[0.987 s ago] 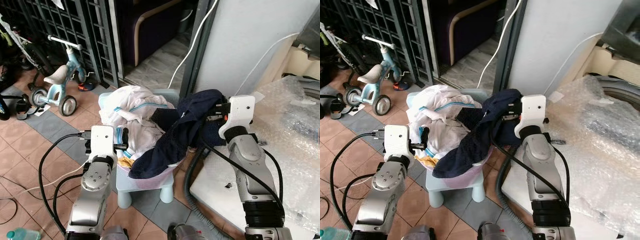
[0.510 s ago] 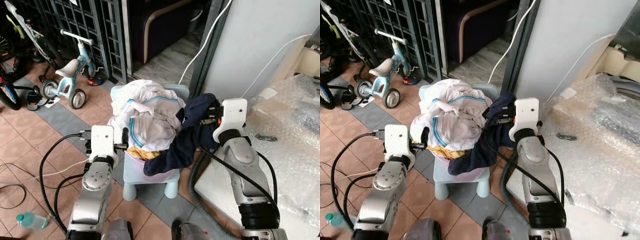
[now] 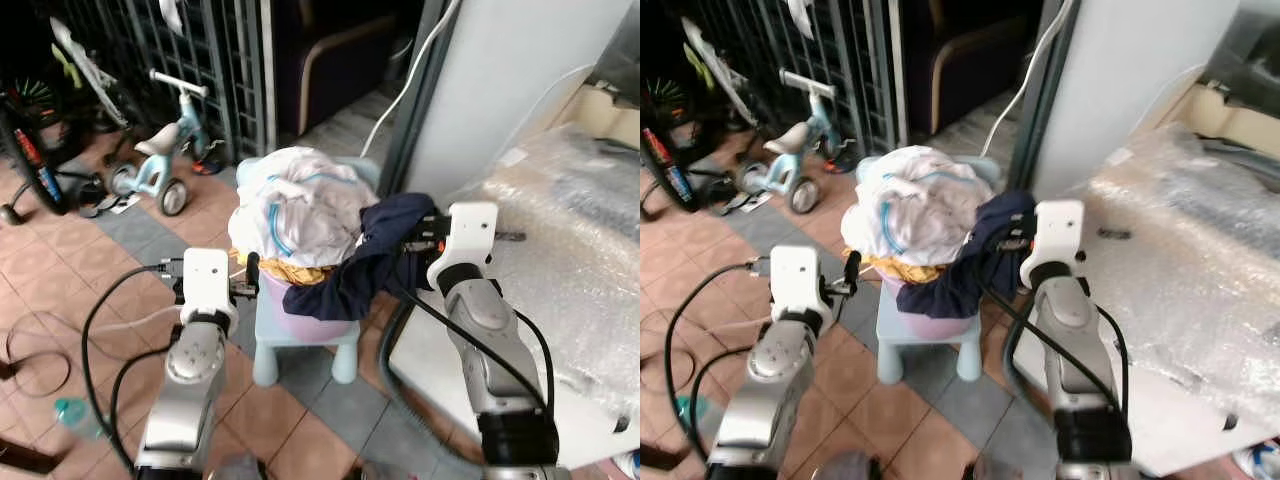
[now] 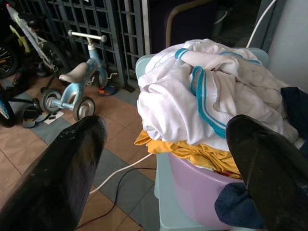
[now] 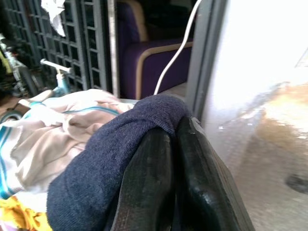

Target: Clothes washing

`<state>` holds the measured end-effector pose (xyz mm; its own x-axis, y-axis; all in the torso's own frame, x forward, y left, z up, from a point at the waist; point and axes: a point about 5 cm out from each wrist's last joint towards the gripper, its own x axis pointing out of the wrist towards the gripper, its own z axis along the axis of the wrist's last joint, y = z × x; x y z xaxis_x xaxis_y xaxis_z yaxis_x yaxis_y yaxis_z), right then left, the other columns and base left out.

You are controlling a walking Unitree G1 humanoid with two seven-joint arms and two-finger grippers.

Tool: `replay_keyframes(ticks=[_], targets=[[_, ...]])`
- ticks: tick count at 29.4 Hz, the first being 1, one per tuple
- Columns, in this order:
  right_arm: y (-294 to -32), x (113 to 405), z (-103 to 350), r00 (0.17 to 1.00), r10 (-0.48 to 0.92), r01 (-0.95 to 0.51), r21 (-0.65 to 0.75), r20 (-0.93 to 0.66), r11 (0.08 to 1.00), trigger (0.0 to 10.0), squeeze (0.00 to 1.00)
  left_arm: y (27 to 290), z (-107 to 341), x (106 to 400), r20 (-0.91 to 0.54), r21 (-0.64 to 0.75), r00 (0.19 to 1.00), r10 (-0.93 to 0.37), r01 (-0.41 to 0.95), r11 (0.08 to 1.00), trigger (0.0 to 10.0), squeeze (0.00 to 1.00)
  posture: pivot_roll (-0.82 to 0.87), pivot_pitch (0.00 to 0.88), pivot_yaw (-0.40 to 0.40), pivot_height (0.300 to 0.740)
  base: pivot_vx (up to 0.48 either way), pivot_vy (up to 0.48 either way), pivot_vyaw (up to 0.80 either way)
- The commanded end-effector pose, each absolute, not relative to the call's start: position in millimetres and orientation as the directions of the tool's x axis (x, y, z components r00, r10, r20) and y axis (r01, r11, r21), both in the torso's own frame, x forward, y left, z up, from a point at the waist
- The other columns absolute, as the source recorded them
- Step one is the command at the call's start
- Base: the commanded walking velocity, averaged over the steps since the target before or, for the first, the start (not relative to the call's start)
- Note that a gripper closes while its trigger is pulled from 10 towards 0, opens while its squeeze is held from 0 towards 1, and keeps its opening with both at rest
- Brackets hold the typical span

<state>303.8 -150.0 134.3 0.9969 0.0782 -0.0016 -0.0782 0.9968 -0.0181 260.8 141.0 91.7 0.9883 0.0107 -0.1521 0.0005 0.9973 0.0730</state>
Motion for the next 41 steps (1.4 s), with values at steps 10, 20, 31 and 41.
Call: replay_keyframes(ticks=[10, 20, 31, 41], targets=[[-194, 323, 167, 0.985, -0.097, 0.117, -0.144, 0.141, 0.983, 10.0, 0.00, 136, 96, 261, -0.119, 0.051, 0.992, -0.029, 0.035, 0.998, 10.0, 0.00, -0.01, 0.000, -0.013, 0.740, 0.256, 0.000, -0.79], [-192, 335, 181, 0.978, -0.050, 0.093, -0.210, 0.201, 0.973, 10.0, 0.00, 134, 97, 262, -0.109, 0.037, 0.993, -0.036, 0.040, 0.999, 10.0, 0.00, -0.01, 0.000, -0.017, 0.740, 0.220, 0.000, -0.79], [-189, 364, 230, 0.940, 0.055, 0.047, -0.286, 0.337, 0.957, 10.0, 0.00, 133, 93, 260, -0.136, 0.027, 0.990, -0.033, 0.037, 0.999, 10.0, 0.00, -0.01, 0.000, -0.013, 0.740, 0.255, 0.000, -0.80], [-173, 399, 316, 0.860, 0.258, -0.069, -0.400, 0.441, 0.914, 10.0, 0.00, 132, 92, 262, -0.145, 0.034, 0.989, -0.025, 0.031, 0.999, 10.0, 0.00, 0.00, 0.000, -0.025, 0.740, 0.000, 0.000, -0.80]])
